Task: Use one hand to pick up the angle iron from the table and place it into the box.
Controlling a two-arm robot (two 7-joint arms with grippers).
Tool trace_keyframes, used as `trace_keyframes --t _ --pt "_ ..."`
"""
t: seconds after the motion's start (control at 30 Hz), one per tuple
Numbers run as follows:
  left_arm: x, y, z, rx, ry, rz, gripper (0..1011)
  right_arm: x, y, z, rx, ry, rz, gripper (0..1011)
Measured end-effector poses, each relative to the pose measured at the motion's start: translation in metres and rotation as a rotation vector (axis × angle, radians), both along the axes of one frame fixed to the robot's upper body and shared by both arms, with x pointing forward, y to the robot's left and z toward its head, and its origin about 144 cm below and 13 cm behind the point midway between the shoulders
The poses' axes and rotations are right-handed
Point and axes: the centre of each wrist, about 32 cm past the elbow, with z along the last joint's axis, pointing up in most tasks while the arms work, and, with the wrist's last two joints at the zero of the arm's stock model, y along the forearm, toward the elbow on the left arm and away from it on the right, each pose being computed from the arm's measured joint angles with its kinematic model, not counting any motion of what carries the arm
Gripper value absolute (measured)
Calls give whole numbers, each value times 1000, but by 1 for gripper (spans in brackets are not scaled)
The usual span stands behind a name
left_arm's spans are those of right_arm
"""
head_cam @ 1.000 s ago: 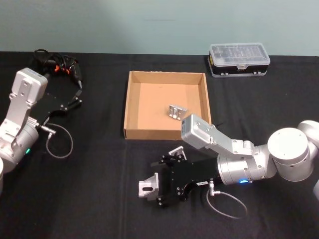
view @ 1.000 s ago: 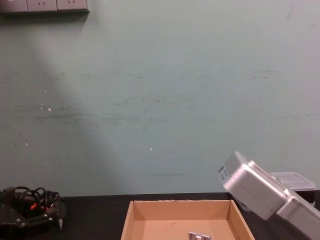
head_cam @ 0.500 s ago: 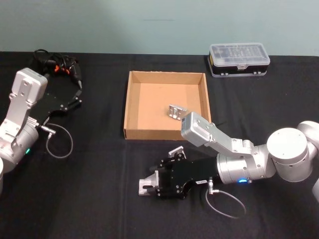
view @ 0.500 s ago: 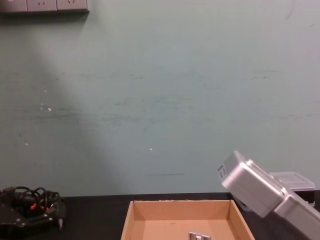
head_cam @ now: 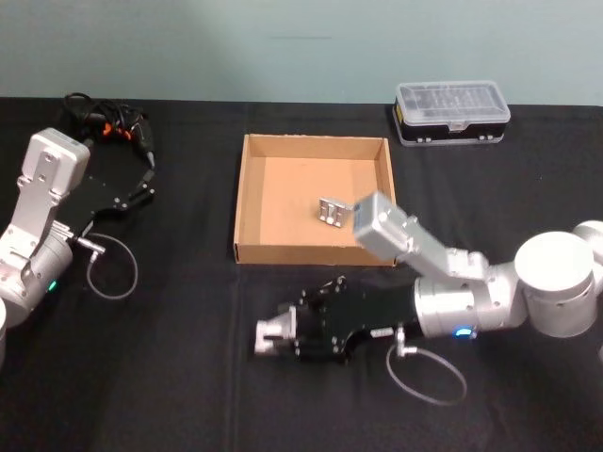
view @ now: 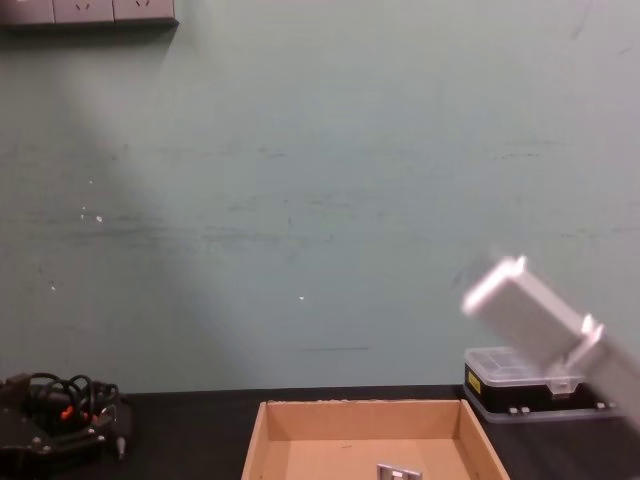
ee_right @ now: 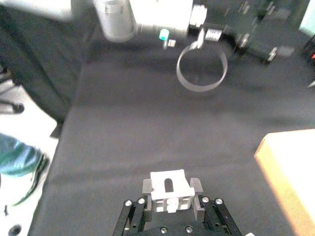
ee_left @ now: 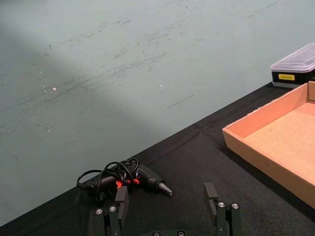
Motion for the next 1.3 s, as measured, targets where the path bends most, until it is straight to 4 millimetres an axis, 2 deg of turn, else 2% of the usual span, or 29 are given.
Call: trace_keyframes --t 0.17,0.3,0.43,0.7,0.9,1.3 --pt "0 0 0 0 0 0 1000 6 -7 24 70 -44 -34 456" --pt "0 0 0 0 0 0 1000 16 -14 44 123 -118 -130 456" --pt "0 0 0 0 0 0 1000 26 -17 48 135 -158 -215 456" --pt "0 0 0 0 0 0 1000 48 -12 40 131 -191 -338 456" --pt "0 0 0 0 0 0 1000 64 1 29 113 -187 -357 456" --pt "0 0 0 0 0 0 1000 76 18 19 63 -170 -315 453"
